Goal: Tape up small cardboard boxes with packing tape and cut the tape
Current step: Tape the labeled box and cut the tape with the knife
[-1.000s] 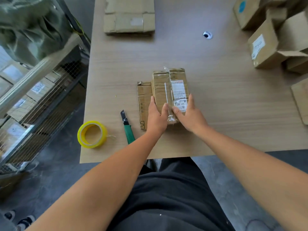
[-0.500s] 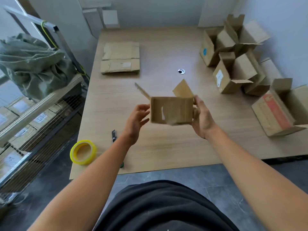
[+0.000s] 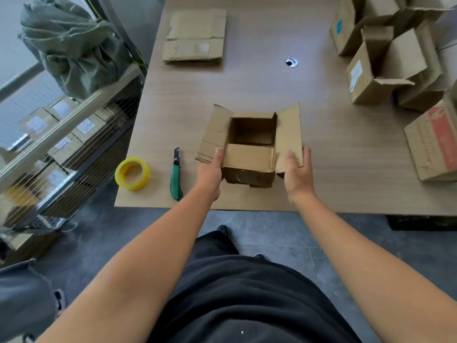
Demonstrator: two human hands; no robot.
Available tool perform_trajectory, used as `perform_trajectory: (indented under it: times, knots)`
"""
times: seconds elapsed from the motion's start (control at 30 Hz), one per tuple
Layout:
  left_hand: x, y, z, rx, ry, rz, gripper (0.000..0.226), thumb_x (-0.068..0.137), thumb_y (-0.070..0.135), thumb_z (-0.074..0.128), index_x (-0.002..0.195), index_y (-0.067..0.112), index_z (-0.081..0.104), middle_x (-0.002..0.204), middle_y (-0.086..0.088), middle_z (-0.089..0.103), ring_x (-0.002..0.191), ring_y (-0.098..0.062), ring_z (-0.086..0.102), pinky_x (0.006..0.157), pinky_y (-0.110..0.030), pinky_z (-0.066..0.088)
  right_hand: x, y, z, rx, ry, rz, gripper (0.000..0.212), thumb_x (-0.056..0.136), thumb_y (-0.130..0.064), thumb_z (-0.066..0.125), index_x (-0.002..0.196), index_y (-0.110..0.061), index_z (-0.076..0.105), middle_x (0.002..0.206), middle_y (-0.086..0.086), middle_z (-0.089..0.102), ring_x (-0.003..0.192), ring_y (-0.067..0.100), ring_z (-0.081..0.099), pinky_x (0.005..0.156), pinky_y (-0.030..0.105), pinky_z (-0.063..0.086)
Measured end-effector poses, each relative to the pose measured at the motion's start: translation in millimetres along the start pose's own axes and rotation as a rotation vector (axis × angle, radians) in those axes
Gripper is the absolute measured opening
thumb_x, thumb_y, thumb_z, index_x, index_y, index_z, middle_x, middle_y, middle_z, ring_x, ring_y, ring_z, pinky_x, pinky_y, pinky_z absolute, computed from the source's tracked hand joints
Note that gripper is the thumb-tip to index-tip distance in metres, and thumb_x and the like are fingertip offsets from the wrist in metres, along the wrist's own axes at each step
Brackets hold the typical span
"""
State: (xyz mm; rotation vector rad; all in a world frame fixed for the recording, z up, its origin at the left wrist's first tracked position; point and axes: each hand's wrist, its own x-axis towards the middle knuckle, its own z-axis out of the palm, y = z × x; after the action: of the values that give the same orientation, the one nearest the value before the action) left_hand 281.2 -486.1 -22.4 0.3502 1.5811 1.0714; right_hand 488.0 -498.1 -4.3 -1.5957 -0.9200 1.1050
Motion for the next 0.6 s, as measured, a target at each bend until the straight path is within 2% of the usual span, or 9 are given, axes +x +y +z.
perform_trajectory:
  times: [0.07,0.13,0.23,0.3,0.37,0.4,0.5,0.57,0.6]
  knots:
    - [6.8,-1.7,-1.6,0.031,0.062,-0.096,0.056,0.086,0.059,0.07,0.124,0.019,0.059,0.114,0.002,0.067,0.106,-0.018,0.062,0.104,-0.044,0.051,-0.5,11.7,-5.2,0.226,-0.006,0.2,0.047,0.097,-0.021,0.063,0.14,-0.02,0.043,0.112,-0.005,0.064,0.092,0.005,0.069,0.083,0.036,0.057]
    - [13.2,-1.1,-1.6,0.122,0.085,-0.139,0.05,0.085,0.066,0.065,0.103,0.02,0.059,0.094,0.005,0.063,0.087,-0.016,0.06,0.099,-0.043,0.054,-4.4,22.9,-15.0,0.161,0.01,0.292,0.065,0.093,-0.022,0.07,0.146,-0.024,0.033,0.121,0.005,0.06,0.105,0.015,0.063,0.097,0.047,0.055]
    - [31.6,6.0,-5.0,0.342,-0.017,-0.051,0.049,0.088,0.064,0.063,0.11,0.02,0.059,0.104,0.004,0.064,0.103,-0.023,0.063,0.098,-0.046,0.055,-1.1,23.0,-29.0,-0.412,0.015,0.056,0.092,0.084,-0.024,0.075,0.153,-0.031,0.015,0.151,0.016,0.035,0.137,0.027,0.04,0.11,0.038,0.038]
    - [46.1,17.3,-5.2,0.391,-0.123,0.001,0.041,0.092,0.054,0.065,0.118,0.022,0.059,0.116,0.0,0.066,0.109,-0.025,0.063,0.098,-0.048,0.055,14.9,6.4,-27.9,-0.807,-0.008,-0.229,0.099,0.077,-0.025,0.077,0.154,-0.029,0.015,0.157,0.021,0.02,0.147,0.04,0.019,0.119,0.049,0.023]
    - [62.9,29.8,-2.8,0.425,-0.21,0.054,0.042,0.093,0.044,0.068,0.125,0.017,0.061,0.123,-0.004,0.068,0.111,-0.025,0.065,0.097,-0.046,0.056,41.4,-16.8,-17.5,-1.084,-0.127,-0.424,0.106,0.075,-0.035,0.078,0.157,-0.027,0.012,0.161,0.022,0.012,0.152,0.042,0.005,0.124,0.052,0.008]
    - [71.1,36.3,-0.9,0.458,-0.263,0.078,0.041,0.094,0.04,0.068,0.127,0.016,0.062,0.121,-0.003,0.069,0.112,-0.025,0.065,0.096,-0.043,0.057,56.6,-29.3,-11.5,-1.141,-0.21,-0.411,0.108,0.078,-0.043,0.077,0.159,-0.029,0.007,0.164,0.02,0.008,0.153,0.04,0.002,0.124,0.051,0.006]
    - [90.9,54.5,5.7,0.585,-0.399,0.115,0.03,0.094,0.039,0.068,0.12,0.024,0.065,0.113,0.005,0.07,0.11,-0.021,0.064,0.091,-0.035,0.057,103.9,-55.5,2.9,-1.207,-0.367,-0.168,0.105,0.084,-0.07,0.059,0.16,-0.032,-0.002,0.167,0.016,0.006,0.154,0.034,0.009,0.122,0.054,0.017]
    - [96.7,63.6,9.6,0.673,-0.366,0.158,0.047,0.092,0.048,0.068,0.13,0.021,0.061,0.121,0.007,0.066,0.113,-0.016,0.06,0.095,-0.031,0.05,127.7,-62.5,7.2,-1.212,-0.404,0.051,0.108,0.079,-0.084,0.049,0.159,-0.036,-0.005,0.168,0.015,0.005,0.153,0.036,0.014,0.119,0.058,0.022]
    - [95.7,65.5,11.5,0.688,-0.297,0.185,0.057,0.09,0.054,0.068,0.135,0.02,0.058,0.124,0.007,0.062,0.115,-0.015,0.057,0.096,-0.027,0.044,135.0,-62.3,8.2,-1.194,-0.405,0.144,0.111,0.075,-0.086,0.049,0.158,-0.038,-0.007,0.168,0.016,0.005,0.152,0.039,0.019,0.116,0.059,0.025]
